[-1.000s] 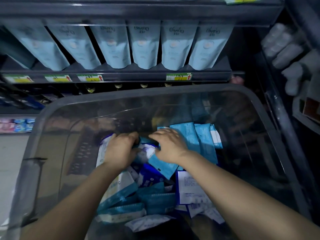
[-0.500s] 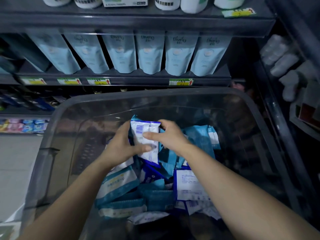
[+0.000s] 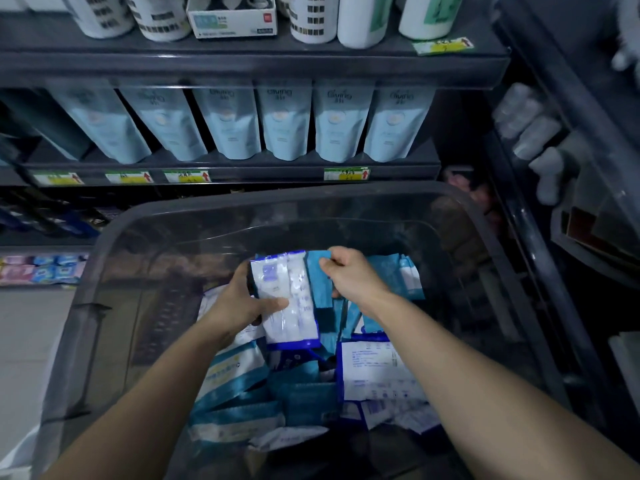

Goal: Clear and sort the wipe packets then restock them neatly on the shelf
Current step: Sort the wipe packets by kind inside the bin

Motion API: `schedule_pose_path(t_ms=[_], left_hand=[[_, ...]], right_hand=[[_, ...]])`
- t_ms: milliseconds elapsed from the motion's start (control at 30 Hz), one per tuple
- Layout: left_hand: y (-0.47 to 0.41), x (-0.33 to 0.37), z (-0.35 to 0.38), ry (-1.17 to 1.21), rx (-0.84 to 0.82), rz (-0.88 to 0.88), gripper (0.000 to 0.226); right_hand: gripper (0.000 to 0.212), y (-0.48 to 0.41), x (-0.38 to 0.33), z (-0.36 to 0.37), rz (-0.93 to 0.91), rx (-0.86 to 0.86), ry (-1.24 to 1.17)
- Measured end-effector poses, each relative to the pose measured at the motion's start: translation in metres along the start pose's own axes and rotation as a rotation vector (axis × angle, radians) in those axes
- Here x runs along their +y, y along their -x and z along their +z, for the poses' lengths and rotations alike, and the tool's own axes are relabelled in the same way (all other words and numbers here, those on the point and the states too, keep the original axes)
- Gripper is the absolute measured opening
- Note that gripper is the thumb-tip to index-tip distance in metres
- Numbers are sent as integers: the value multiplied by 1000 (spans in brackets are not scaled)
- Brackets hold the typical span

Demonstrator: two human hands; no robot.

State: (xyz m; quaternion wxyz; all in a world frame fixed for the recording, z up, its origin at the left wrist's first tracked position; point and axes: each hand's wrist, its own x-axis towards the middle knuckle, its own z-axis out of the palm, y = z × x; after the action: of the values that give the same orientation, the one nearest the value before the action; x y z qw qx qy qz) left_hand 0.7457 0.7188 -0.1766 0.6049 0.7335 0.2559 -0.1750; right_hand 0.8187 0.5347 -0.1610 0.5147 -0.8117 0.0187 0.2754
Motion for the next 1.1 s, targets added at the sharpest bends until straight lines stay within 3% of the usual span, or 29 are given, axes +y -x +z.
schedule_pose_path(t_ms=[67,167,233,300,367,467,533,633,833,900,1000,1100], left_hand=[[-4,-6,-10,-166,-7,0,70],[-7,-15,-28,-317,67,-65,43],[-7,-18,-37,-400,104,-98,35],[-9,-14,-40,-574,91,-122,40],[-10,-8,-41,-803,41,-151,52],[-11,-3,-38,-911,-39,-174,54],[-9,-5,-36,-913,-68,-188,55],[-6,-6,-35,-868,-105,-186,52],[-11,1,-34,-560,-31,-31,20],[-9,9,-27,-343,-42,-2,10],[2,24,-8,11,-152,-30,7],[13,33,13,185,-342,-43,34]], right_hand=[[25,2,5,-6,-43,184,225],[13,7,16,-20,-89,385,722],[33,12,22,-19,-168,453,863],[34,17,22,-9,-387,495,898],[21,21,21,8,-550,315,899],[28,25,21,34,-327,-266,886],[32,24,27,48,-234,-410,1033],[36,24,36,54,-177,-397,1042],[17,7,13,30,-96,-290,491],[18,5,-1,15,-88,-297,397],[15,7,-15,-5,-98,-248,261],[17,9,-19,-21,-64,-171,169]])
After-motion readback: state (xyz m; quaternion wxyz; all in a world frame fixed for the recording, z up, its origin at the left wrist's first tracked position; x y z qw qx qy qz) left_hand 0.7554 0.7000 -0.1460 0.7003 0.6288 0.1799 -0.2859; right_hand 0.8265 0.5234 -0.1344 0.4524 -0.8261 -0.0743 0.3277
